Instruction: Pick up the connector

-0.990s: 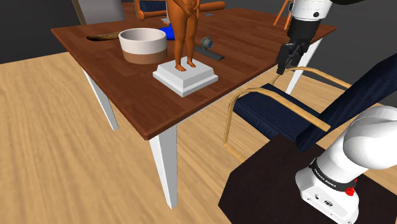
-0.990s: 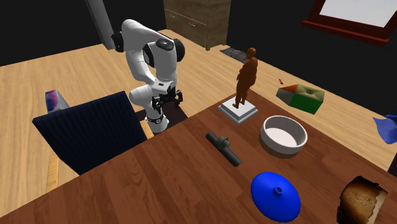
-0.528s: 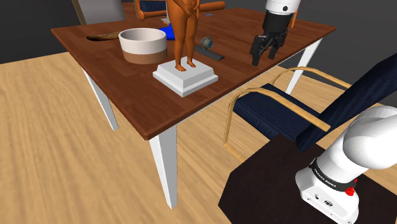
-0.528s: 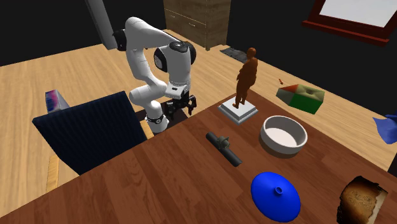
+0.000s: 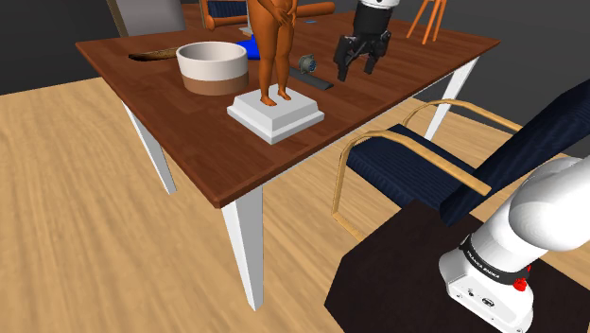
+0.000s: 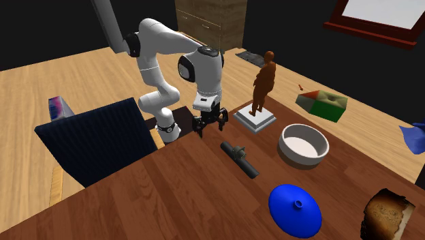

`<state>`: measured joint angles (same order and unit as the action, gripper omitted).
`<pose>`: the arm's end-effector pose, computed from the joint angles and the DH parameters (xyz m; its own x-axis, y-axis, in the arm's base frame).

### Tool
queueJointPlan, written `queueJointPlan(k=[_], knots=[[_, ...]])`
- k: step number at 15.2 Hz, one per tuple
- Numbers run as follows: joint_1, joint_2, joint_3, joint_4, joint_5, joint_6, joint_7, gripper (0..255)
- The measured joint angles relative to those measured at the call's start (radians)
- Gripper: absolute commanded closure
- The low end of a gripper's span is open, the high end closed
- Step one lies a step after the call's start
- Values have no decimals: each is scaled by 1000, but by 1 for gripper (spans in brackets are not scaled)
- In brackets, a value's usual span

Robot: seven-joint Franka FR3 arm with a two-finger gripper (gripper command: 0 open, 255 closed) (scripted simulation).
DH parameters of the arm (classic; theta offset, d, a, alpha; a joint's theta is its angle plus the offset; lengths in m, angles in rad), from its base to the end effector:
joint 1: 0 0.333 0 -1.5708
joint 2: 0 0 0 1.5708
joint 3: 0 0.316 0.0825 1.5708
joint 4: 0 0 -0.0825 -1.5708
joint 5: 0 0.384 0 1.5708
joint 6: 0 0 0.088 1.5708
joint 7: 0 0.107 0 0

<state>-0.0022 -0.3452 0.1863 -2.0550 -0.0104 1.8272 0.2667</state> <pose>0.4542 0.0949 0.5878 0.9884 -0.0844 0.1265 -0.0902 -0.9951 0.0410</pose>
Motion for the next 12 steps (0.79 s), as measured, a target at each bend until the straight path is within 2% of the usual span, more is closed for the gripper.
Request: queueJointPlan(k=[10,12], knots=[[3,337,58,392,-78,42,141,0],[5,367,59,432,-87,42,150,0]])
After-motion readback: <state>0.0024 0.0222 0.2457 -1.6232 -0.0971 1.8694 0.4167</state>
